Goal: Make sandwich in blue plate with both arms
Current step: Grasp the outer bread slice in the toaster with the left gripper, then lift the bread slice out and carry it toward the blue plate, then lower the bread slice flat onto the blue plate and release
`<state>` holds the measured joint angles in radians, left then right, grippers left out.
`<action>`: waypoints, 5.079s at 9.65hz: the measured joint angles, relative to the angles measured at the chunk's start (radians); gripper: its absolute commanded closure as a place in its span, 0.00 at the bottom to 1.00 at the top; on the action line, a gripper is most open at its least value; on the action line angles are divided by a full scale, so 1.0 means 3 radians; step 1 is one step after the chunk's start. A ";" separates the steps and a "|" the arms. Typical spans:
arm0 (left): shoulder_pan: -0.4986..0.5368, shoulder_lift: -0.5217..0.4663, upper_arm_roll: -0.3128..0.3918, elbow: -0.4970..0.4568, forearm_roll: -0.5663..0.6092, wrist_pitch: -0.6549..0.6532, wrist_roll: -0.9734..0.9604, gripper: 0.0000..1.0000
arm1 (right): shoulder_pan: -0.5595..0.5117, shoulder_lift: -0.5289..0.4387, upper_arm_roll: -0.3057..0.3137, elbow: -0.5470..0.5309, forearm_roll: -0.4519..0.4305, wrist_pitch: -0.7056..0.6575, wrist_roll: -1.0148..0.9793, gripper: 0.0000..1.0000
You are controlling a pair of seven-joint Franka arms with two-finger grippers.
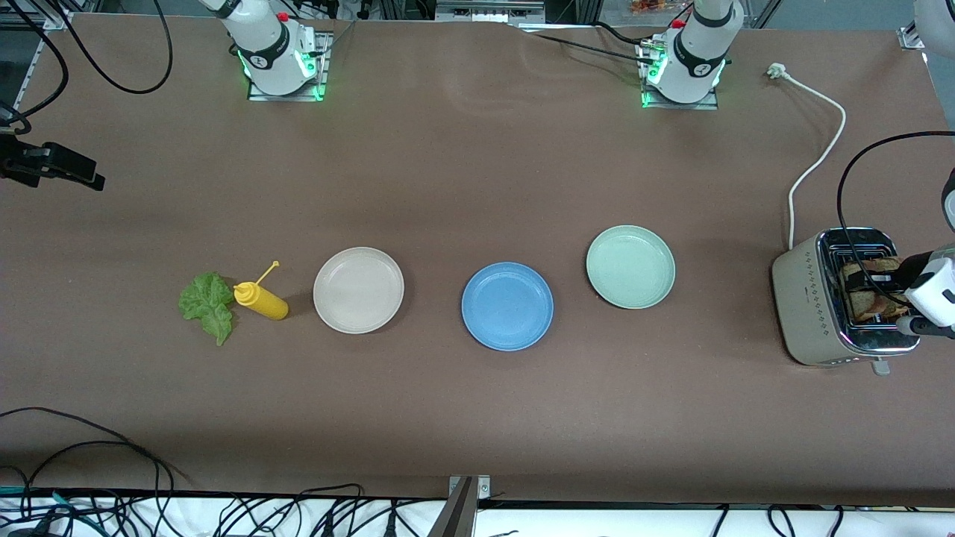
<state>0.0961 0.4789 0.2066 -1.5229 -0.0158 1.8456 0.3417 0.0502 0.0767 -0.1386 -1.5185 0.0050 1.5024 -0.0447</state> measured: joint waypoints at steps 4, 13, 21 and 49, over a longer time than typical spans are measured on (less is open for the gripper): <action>0.0000 0.0000 0.0000 0.0007 0.0004 -0.0001 0.0000 1.00 | 0.0000 0.0000 0.0000 0.0000 0.0000 0.0000 0.0000 0.00; -0.0066 -0.0212 -0.0002 0.0122 0.0026 -0.0034 0.0002 1.00 | 0.0000 0.0000 0.0000 0.0000 0.0000 -0.0001 0.0000 0.00; -0.0112 -0.0634 -0.0170 0.0133 0.0015 -0.0307 -0.0002 1.00 | 0.0002 0.0002 0.0000 0.0000 0.0000 -0.0001 -0.0001 0.00; -0.0649 0.0750 -0.2363 0.0362 -0.0572 0.0656 -0.2140 1.00 | 0.0002 0.0003 -0.0002 0.0002 -0.0001 -0.0004 -0.0001 0.00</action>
<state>-0.0985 0.7038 -0.5024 -1.4144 -0.1873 2.0425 -0.3002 0.0508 0.0776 -0.1393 -1.5180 0.0047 1.5011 -0.0449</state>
